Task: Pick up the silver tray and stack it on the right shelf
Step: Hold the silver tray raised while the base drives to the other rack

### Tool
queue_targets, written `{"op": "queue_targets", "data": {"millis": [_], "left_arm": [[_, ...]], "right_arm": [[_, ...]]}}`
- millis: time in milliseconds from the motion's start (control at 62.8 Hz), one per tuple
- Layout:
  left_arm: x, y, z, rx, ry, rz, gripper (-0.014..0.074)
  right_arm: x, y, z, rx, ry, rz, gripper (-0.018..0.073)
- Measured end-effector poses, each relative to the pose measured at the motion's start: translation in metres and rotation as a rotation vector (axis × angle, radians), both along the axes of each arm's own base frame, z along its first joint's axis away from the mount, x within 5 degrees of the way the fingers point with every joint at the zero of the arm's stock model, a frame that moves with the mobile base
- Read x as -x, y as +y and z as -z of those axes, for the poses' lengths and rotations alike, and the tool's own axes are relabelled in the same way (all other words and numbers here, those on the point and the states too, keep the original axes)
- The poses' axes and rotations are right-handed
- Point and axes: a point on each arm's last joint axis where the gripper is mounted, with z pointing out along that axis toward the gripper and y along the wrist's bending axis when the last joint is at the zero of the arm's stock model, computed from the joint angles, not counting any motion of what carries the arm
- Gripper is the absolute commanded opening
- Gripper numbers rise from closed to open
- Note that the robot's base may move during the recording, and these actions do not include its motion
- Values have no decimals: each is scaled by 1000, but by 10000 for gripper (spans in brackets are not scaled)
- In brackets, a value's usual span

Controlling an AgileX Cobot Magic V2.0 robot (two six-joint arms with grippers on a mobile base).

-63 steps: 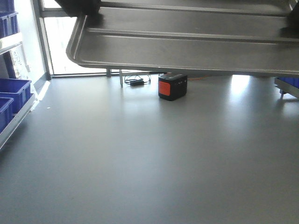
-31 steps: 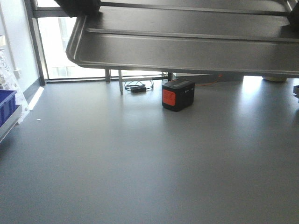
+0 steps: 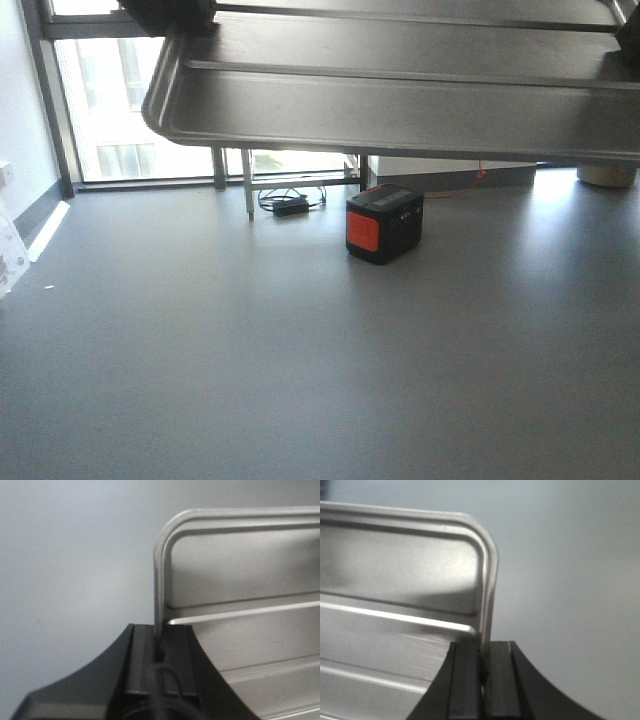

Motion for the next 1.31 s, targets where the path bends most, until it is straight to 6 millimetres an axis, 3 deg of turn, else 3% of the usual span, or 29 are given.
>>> {"op": "queue_targets", "data": {"millis": [1305], "left_arm": [[0, 0, 0, 0, 0, 0, -93]], "right_arm": [[0, 0, 0, 1, 2, 0, 57]]}}
